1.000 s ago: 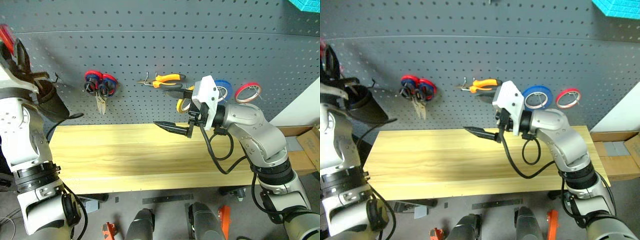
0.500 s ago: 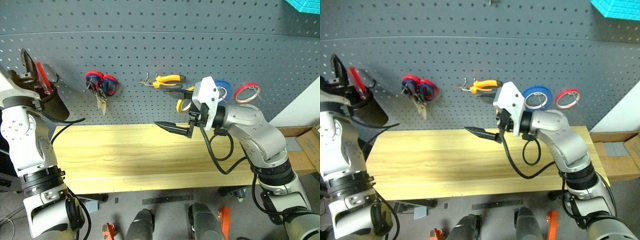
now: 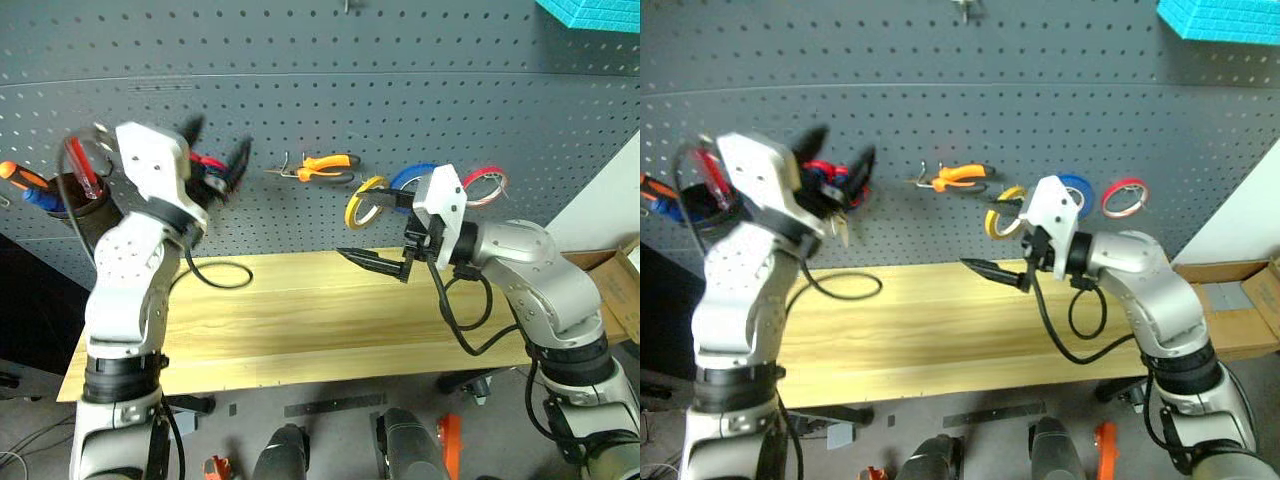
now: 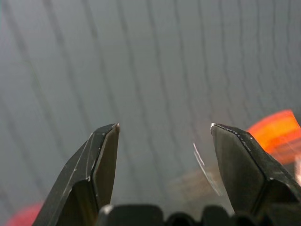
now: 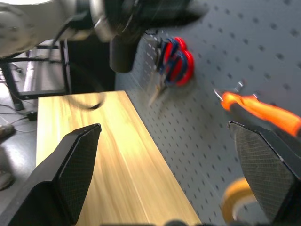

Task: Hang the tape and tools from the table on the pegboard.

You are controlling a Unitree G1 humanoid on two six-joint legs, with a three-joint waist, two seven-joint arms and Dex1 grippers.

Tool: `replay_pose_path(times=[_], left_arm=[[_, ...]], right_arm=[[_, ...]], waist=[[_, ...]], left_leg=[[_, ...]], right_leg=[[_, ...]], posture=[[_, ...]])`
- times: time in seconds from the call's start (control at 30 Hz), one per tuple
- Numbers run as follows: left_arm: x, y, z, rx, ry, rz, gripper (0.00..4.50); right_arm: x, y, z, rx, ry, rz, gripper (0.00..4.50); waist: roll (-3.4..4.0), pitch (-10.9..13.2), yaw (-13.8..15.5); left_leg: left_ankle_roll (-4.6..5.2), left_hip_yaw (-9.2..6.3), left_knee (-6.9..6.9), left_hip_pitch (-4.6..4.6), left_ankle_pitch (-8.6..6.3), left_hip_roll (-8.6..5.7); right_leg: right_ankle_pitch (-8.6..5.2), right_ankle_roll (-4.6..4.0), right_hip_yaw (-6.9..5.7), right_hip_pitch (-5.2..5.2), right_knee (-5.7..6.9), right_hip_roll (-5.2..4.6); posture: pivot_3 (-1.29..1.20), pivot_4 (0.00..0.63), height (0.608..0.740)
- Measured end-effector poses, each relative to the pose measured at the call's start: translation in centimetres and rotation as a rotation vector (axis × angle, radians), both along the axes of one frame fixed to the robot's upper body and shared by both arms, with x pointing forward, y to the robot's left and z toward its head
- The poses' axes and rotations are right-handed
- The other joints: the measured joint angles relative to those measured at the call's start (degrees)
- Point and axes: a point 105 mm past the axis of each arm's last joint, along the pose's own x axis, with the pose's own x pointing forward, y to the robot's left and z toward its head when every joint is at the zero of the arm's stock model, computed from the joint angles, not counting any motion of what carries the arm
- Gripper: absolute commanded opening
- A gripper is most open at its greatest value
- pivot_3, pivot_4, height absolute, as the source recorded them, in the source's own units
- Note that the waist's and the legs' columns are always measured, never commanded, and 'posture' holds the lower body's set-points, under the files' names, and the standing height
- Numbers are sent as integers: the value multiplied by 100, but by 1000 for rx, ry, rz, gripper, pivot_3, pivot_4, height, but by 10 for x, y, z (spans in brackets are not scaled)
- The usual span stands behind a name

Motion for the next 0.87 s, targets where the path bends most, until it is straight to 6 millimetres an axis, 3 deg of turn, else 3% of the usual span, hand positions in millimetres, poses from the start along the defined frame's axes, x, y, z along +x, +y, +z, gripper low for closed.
replay_pose_path(times=[0.17, 0.3, 0.43, 0.63, 0.77, 0.87], left_arm=[[-10, 21, -66, 20, 269, 143, 3296], [-15, 31, -83, 60, 305, 220, 3296], [-23, 43, -110, 85, 350, 270, 3296], [-39, 60, -162, 73, 459, 345, 3296], [-45, 70, -182, 49, 496, 391, 3296], [-48, 80, -184, 51, 484, 442, 3296]], right_arm=[[-6, -14, -15, -8, 49, -47, 4500], [-7, -21, -36, -2, 108, -115, 4500], [-6, -33, -71, 33, 148, -257, 4500], [-1, -62, -138, 38, 203, -495, 4500], [4, -73, -156, 49, 180, -563, 4500], [7, -82, -165, 48, 172, -599, 4500]], waist=[[2, -20, 23], [4, -122, 87], [12, -337, 100], [27, -461, 132], [47, -568, 136], [51, -627, 148]], left_leg=[[0, -3, 3, 2, 0, 0], [0, -3, 1, 3, 0, 0], [0, 6, -19, 27, 0, -2], [31, 19, -47, 202, -18, 7], [30, 15, -45, 244, -18, 20], [30, 9, -48, 286, -19, 22]], right_leg=[[1, 1, 0, 7, -2, 1], [2, -1, -1, 9, -6, 2], [2, 0, 8, 22, -15, 0], [-2, 5, 16, 195, -46, 12], [0, 9, 18, 233, -49, 26], [-8, 21, 15, 281, -53, 28]], posture=[[-85, 110, 740], [-80, 89, 740], [-84, 56, 740], [-76, 23, 740], [-64, 6, 740], [-52, 0, 740]])
